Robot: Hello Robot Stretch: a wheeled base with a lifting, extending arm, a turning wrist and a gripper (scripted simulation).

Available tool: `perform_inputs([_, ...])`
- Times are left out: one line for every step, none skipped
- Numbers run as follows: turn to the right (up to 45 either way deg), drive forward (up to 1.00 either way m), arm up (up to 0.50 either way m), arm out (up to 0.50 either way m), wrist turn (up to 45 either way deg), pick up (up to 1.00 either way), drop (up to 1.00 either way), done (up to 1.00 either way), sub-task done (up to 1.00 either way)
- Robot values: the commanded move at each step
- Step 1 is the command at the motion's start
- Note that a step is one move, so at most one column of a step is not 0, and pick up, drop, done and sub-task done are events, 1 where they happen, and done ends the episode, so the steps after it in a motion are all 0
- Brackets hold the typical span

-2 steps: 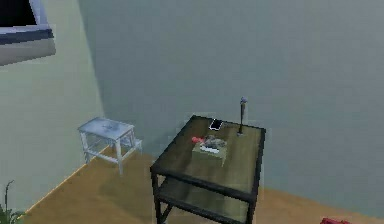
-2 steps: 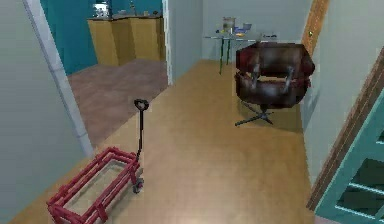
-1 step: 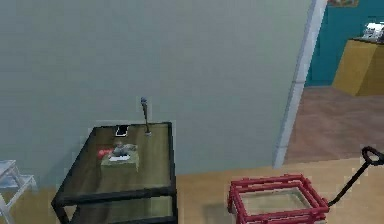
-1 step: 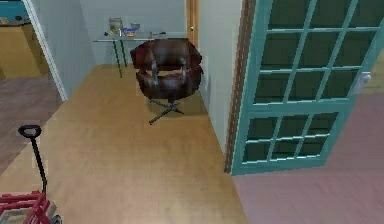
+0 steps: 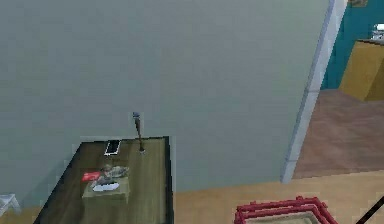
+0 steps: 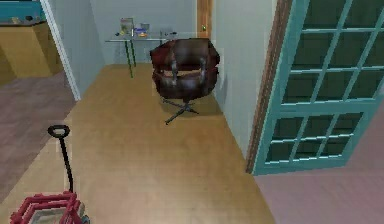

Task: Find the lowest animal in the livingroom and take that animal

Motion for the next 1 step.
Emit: perform_inputs([45.0, 0.00, 0.00, 0.00, 0.0, 0.00, 0.00, 0.00, 0.00])
